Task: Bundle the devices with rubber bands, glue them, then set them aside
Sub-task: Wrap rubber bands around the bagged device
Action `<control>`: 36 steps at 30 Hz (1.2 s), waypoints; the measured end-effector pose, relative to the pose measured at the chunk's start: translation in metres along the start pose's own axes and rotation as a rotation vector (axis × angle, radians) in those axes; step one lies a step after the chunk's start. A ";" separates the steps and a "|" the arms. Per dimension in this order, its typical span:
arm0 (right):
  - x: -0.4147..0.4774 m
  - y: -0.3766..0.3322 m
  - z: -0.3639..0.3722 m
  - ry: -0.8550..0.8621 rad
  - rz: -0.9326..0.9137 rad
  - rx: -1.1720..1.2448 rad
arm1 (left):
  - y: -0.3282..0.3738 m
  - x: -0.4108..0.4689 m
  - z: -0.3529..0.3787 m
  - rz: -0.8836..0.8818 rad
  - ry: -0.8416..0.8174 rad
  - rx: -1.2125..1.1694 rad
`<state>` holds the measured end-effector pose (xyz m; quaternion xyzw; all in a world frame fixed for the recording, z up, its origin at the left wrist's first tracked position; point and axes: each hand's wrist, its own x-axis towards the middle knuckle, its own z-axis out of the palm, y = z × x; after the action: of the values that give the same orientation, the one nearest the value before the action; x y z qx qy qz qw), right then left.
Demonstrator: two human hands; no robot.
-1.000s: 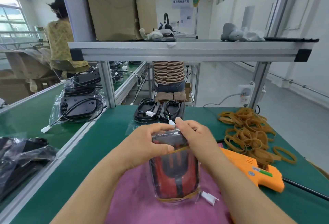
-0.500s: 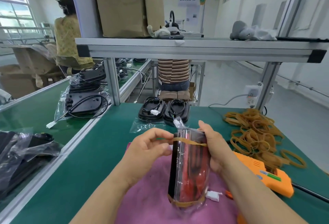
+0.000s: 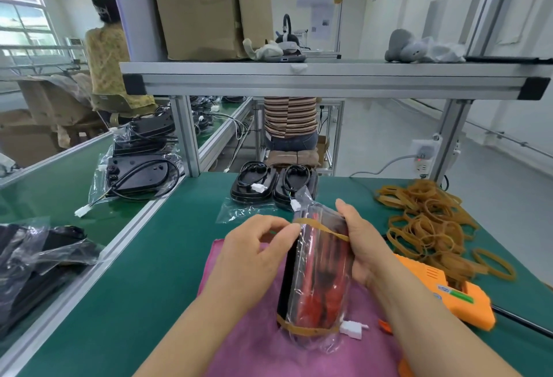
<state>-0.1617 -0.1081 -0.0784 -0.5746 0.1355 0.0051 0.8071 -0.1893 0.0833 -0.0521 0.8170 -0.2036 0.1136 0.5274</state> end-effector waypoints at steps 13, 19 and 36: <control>-0.038 -0.033 0.022 -0.270 -0.257 0.123 | -0.042 0.009 -0.047 -0.151 -0.171 -0.359; -0.041 -0.024 0.021 -0.244 -0.244 -0.027 | -0.069 -0.002 -0.054 -0.271 -0.235 -0.855; -0.023 0.009 0.012 -0.233 0.237 -0.190 | -0.061 -0.034 -0.008 0.673 0.068 0.378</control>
<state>-0.1825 -0.0908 -0.0782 -0.6239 0.1067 0.1792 0.7531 -0.1916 0.1204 -0.1123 0.7833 -0.4181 0.3427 0.3071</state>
